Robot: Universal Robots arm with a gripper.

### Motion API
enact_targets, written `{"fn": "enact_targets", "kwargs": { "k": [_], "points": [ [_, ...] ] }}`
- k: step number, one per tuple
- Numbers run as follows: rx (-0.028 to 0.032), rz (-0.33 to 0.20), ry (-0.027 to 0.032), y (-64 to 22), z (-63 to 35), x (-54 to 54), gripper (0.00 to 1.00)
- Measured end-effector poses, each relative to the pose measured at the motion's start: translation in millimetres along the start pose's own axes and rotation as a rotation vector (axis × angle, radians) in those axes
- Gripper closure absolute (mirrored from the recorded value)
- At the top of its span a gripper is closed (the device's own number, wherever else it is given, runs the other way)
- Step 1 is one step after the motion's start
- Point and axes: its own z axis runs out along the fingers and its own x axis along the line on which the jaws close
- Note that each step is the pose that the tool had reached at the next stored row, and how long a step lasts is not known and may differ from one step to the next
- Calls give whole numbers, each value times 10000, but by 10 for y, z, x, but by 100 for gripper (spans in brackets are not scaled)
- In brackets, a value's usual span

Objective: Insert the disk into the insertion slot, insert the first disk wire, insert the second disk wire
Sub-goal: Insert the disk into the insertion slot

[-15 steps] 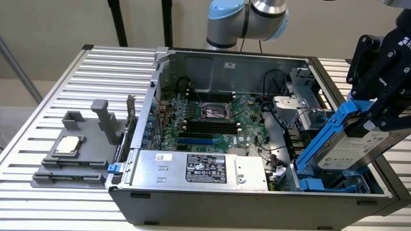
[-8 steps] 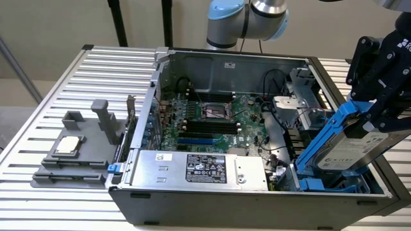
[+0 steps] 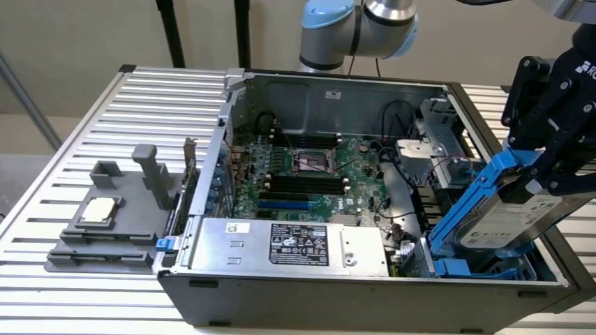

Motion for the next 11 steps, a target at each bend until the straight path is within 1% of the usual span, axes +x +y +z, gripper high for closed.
{"fn": "enact_targets", "kwargs": {
  "k": [4,6,9,11],
  "points": [
    [-1,-28,-8,0,10,19,67],
    [-2,-57,-28,-1,14,27,67],
    [-4,-110,-114,-1,26,37,67],
    [-4,-142,-187,-2,35,43,67]
  ]
}}
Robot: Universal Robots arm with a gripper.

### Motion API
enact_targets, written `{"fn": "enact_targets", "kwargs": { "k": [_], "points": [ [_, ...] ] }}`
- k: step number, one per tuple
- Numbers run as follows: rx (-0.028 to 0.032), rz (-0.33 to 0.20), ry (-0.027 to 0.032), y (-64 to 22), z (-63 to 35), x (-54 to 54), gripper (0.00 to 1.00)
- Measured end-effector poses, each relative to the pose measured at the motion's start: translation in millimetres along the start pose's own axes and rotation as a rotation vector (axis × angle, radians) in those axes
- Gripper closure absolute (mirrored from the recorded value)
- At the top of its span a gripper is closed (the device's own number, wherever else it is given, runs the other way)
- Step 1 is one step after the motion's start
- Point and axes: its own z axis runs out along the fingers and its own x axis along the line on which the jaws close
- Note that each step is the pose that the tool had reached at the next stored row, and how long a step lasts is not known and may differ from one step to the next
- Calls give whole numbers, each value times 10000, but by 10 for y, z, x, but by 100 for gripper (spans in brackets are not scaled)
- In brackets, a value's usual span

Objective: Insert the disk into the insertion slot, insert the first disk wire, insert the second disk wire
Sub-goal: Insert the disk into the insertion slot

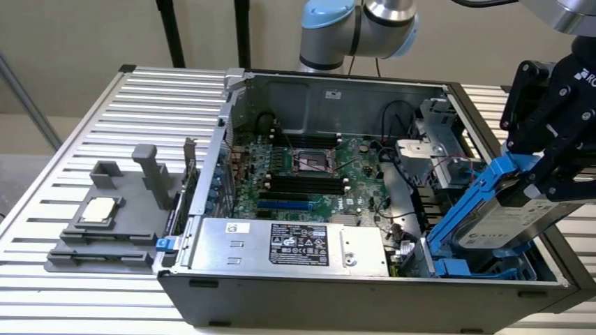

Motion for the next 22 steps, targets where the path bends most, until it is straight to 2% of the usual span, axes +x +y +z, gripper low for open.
{"fn": "enact_targets", "kwargs": {
  "k": [2,7,12,22],
  "points": [
    [-1,-28,-43,0,5,9,67],
    [-4,-91,-74,0,10,31,67],
    [-4,-181,-154,-1,28,36,67],
    [9,-263,-280,-2,67,61,67]
  ]
}}
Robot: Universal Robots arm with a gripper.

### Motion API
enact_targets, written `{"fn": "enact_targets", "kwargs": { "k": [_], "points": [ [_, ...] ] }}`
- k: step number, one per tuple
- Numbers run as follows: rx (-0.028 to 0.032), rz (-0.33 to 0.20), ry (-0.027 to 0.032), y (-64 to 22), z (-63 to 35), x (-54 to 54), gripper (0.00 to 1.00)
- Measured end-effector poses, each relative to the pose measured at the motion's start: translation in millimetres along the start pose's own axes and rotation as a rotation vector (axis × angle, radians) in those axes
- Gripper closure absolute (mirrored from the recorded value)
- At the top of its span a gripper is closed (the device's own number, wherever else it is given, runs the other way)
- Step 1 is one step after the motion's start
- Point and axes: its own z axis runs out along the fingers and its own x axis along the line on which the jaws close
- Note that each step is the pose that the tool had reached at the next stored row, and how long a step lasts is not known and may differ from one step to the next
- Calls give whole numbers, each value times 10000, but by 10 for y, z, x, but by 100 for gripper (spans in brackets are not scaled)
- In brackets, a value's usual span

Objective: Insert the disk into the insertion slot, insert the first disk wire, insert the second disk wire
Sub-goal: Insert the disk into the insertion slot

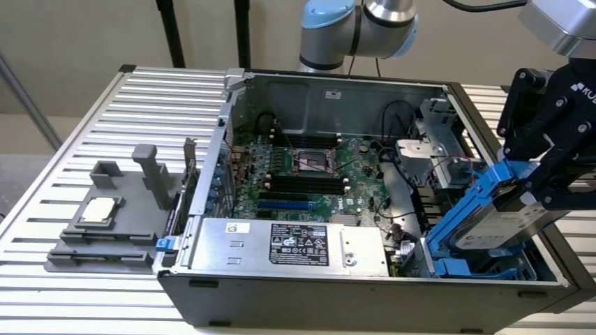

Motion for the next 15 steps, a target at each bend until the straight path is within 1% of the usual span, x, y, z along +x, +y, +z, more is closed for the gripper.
{"fn": "enact_targets", "kwargs": {
  "k": [5,7,11,15],
  "points": [
    [42,-6,-40,1,41,17,67],
    [55,-10,-65,-1,64,22,67],
    [58,-14,-77,-3,83,30,67],
    [57,-13,-78,-3,82,30,67]
  ]
}}
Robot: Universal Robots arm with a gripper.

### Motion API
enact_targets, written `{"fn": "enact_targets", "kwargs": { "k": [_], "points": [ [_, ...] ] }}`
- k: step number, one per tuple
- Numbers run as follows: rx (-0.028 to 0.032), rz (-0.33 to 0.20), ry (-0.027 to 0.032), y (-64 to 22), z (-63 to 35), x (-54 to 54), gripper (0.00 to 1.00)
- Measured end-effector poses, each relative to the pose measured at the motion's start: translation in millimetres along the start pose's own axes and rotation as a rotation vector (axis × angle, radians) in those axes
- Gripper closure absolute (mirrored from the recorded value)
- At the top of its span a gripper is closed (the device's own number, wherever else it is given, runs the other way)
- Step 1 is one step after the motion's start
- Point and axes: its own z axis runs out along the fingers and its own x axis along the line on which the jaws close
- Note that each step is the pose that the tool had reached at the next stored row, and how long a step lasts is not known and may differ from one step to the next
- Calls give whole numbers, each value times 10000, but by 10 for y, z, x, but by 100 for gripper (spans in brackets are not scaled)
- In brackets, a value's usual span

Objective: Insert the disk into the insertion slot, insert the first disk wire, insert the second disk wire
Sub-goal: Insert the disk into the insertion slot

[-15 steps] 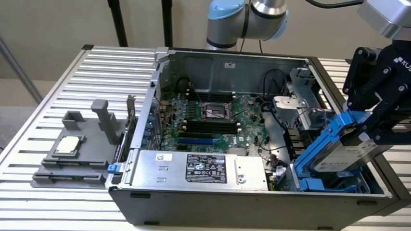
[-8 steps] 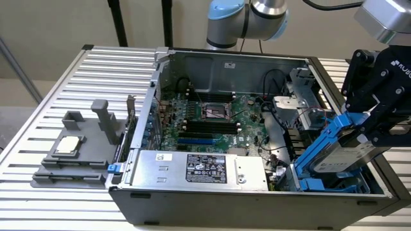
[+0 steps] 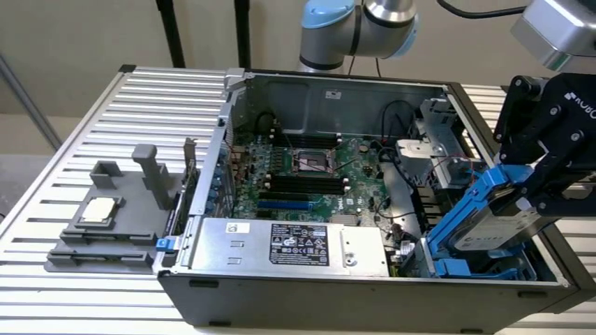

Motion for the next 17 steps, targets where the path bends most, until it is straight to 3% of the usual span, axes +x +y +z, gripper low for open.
{"fn": "enact_targets", "kwargs": {
  "k": [8,17],
  "points": [
    [1,0,-2,4,-111,-10,67],
    [-1,1,20,5,-116,5,67]
  ]
}}
